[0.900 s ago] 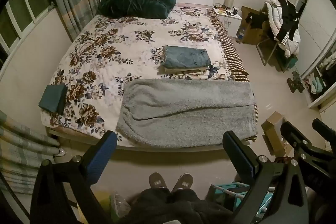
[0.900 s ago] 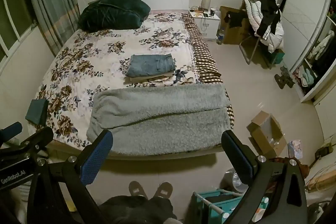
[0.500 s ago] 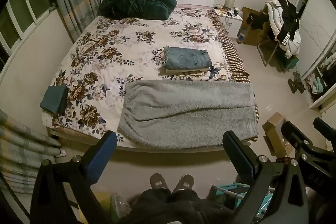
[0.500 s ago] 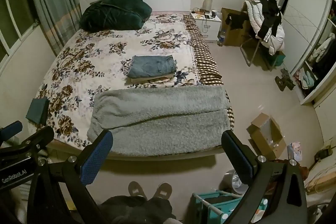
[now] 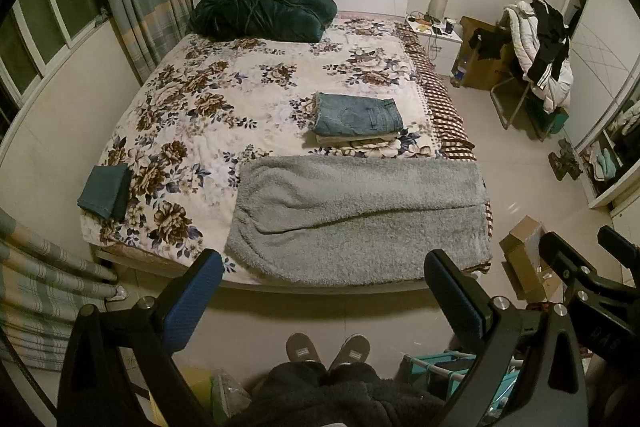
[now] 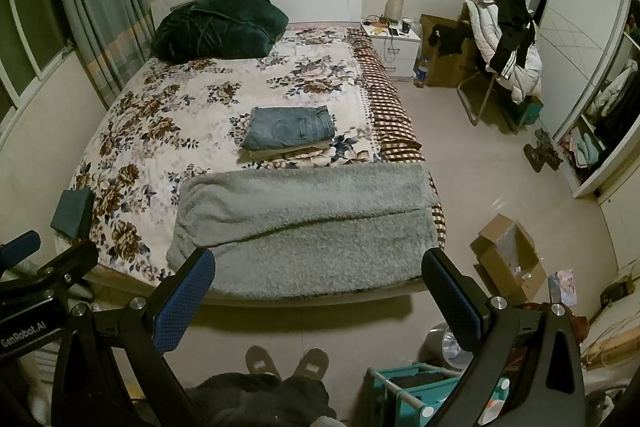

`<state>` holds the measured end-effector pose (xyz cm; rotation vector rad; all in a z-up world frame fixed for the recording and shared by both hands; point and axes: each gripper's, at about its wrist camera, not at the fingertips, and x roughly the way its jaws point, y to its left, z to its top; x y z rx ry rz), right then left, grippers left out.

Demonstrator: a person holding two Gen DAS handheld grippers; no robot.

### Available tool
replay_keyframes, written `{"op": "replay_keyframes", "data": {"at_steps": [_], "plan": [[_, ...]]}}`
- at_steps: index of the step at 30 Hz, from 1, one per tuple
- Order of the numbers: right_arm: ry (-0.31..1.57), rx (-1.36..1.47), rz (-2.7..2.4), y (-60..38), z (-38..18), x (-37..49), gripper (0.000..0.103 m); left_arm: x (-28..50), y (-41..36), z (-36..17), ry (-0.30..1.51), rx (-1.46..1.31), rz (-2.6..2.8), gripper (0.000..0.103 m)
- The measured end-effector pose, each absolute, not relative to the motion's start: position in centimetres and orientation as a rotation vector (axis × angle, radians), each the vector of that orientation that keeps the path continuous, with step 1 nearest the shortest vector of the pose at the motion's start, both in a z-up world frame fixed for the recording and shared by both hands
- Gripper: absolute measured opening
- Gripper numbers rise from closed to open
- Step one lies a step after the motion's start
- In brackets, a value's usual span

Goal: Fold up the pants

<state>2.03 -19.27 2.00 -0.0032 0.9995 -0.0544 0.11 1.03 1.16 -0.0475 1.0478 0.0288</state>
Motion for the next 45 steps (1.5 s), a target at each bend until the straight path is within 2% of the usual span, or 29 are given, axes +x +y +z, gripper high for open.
{"op": "replay_keyframes", "data": {"at_steps": [45], "plan": [[1.002, -0.005, -0.048, -19.5, 3.0, 1.9, 0.103, 0.4, -0.2, 2.6, 1.041, -0.041, 0.035, 0.103]]}}
